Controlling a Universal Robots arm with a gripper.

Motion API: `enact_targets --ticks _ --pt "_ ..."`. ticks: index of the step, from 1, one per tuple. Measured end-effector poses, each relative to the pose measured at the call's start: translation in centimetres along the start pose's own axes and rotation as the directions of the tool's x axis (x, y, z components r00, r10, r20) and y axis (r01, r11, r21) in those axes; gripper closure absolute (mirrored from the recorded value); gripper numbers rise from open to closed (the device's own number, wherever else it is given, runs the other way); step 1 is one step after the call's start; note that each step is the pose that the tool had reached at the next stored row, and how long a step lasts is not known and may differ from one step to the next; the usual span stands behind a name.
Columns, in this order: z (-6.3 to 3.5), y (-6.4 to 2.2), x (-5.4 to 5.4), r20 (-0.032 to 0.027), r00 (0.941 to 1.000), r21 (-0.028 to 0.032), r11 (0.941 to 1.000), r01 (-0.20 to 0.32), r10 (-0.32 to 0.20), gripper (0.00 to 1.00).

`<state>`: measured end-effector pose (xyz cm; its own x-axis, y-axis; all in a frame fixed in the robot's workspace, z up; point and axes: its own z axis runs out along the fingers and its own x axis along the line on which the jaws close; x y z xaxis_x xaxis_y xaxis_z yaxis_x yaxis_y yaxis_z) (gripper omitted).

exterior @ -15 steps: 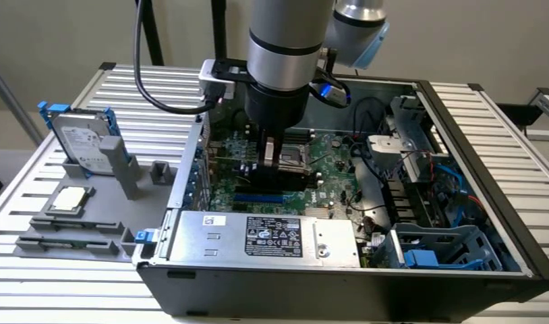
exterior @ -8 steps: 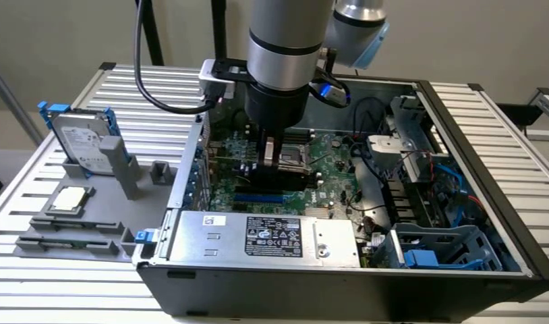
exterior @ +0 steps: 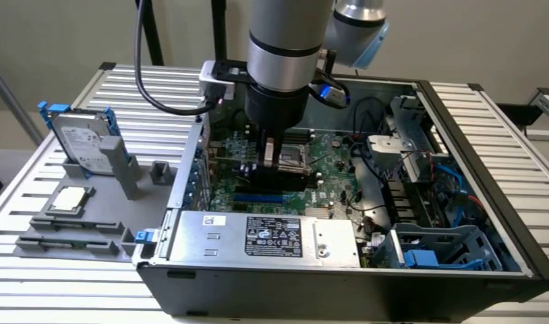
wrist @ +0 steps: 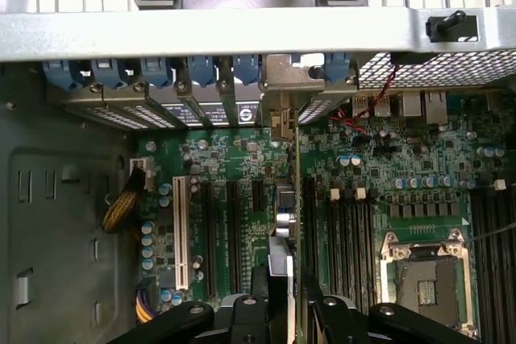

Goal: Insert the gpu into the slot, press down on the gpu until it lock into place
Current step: 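Insert the gpu into the slot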

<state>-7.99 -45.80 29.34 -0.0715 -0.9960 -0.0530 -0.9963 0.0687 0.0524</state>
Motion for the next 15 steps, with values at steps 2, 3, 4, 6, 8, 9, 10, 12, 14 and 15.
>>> enact_targets --ticks 2,3,4,6,8,9,10,12,14,15 --pt "0.14 -0.01 0.0 0.0001 1.0 -0.0001 1.0 0.0 0.0 0.74" --pt "0.2 -0.01 0.01 0.0 1.0 -0.0003 1.0 0.0 0.0 0.74" --pt "0.26 -0.01 0.01 0.0 1.0 -0.0005 1.0 0.0 0.0 0.74" --pt "0.34 -0.01 -0.01 -0.0003 1.0 -0.001 1.0 0.0 0.0 0.74" --pt "0.41 0.01 -0.04 -0.0001 1.0 -0.001 1.0 0.0 0.0 0.74" --pt "0.44 0.03 -0.05 -0.0001 1.0 -0.001 1.0 0.0 0.0 0.74" --pt "0.46 0.07 -0.05 -0.0002 1.0 -0.001 1.0 0.0 0.0 0.74" --pt "0.55 0.14 -0.06 0.0 1.0 -0.0009 1.0 0.0 0.0 0.74" --pt "0.63 0.16 -0.07 -0.0002 1.0 -0.001 1.0 0.0 0.0 0.74" --pt "0.68 0.17 -0.07 -0.0001 1.0 -0.001 1.0 0.0 0.0 0.74"
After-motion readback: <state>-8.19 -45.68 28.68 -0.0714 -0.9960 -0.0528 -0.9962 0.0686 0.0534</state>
